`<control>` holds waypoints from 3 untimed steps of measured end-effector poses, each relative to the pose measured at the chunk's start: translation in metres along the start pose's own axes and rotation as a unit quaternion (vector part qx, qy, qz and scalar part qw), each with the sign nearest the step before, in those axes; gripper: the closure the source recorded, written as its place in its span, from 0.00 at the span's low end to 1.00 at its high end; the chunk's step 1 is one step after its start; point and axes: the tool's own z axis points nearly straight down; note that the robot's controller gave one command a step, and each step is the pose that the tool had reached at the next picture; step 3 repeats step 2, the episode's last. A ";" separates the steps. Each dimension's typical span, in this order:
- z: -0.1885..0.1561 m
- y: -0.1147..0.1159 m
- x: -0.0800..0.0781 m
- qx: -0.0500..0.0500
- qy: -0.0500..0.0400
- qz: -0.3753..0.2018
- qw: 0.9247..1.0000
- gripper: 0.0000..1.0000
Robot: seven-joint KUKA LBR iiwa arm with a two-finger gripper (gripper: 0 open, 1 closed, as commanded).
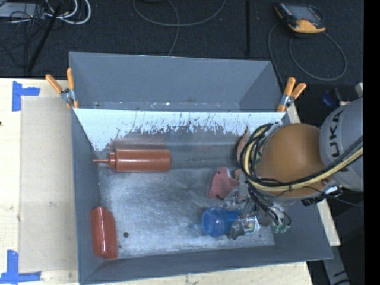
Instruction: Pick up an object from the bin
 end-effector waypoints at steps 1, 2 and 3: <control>-0.013 0.000 -0.001 0.001 -0.004 0.000 1.000 1.00; -0.021 0.000 0.000 0.000 -0.001 0.000 1.000 1.00; -0.021 0.000 0.000 0.000 -0.001 0.000 1.000 1.00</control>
Offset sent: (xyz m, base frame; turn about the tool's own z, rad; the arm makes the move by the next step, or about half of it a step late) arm 0.0002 -0.0001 0.0536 0.0000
